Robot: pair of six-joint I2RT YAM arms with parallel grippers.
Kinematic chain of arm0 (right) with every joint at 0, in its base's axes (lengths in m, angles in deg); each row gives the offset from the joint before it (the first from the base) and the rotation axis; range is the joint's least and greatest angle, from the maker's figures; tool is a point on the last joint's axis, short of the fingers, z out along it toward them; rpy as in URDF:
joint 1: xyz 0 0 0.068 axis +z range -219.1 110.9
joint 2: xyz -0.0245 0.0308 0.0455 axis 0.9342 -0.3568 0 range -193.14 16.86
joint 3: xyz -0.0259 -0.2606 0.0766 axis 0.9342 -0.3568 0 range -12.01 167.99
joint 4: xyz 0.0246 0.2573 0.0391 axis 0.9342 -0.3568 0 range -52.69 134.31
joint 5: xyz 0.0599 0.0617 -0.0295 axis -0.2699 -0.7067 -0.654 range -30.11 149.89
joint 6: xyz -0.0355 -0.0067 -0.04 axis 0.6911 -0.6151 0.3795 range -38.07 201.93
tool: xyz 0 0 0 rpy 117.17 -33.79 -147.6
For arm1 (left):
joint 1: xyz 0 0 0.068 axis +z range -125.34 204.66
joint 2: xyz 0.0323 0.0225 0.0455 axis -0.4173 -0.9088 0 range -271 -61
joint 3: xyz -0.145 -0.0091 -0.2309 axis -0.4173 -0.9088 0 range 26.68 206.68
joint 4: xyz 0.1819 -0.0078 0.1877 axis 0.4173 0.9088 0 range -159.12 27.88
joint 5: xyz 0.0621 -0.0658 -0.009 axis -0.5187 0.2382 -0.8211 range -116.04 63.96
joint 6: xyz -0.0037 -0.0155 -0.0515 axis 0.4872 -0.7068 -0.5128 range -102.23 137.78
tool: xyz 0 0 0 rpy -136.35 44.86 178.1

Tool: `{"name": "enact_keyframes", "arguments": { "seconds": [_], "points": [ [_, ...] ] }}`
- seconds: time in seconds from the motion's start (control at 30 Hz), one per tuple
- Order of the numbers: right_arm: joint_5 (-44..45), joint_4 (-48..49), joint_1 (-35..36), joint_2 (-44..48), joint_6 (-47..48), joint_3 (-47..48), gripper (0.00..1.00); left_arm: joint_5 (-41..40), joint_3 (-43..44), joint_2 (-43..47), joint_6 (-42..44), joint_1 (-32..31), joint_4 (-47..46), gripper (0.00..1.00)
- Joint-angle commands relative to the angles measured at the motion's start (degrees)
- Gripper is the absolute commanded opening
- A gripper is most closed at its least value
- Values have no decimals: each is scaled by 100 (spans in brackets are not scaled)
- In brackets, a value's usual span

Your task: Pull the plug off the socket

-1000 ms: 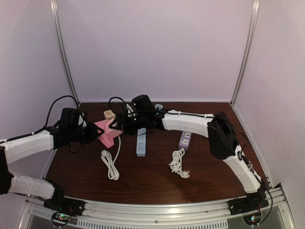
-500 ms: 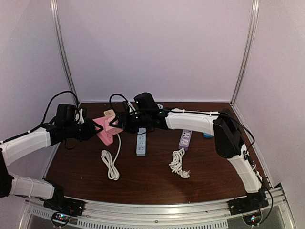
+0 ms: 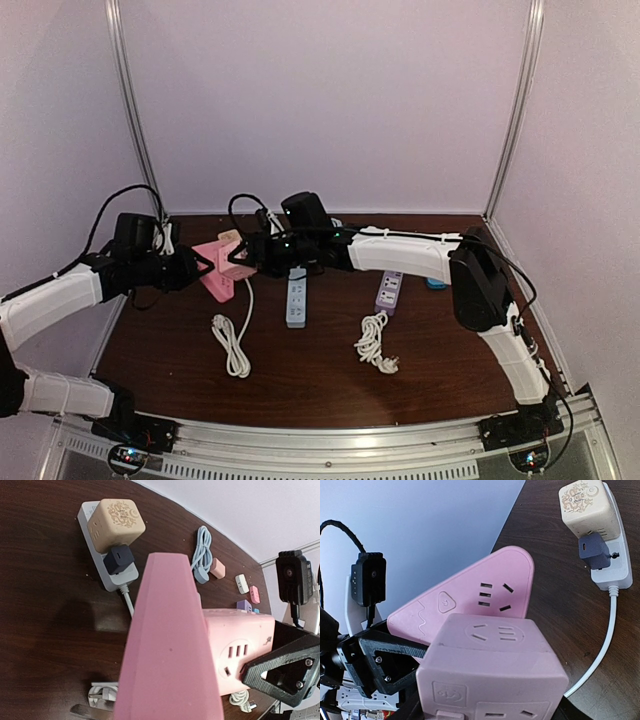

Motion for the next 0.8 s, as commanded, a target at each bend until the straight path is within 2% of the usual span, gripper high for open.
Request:
{"name": "enact_keyframes", "arguments": {
  "seconds": [0.0, 0.27, 0.4, 0.77],
  "points": [
    [-450, -163, -330, 738, 257, -59, 4, -2346, 268, 127, 148, 528, 789, 0],
    [-507, -160, -262, 498, 111, 408, 4, -2875, 680, -84, 65, -383, 905, 0],
    [-437, -201, -196, 407, 89, 560, 4, -3032, 778, -139, -32, -640, 908, 0],
    [-202, -330, -100, 243, 91, 885, 3, -2940, 1039, -516, -728, -800, 887, 0]
  ]
}}
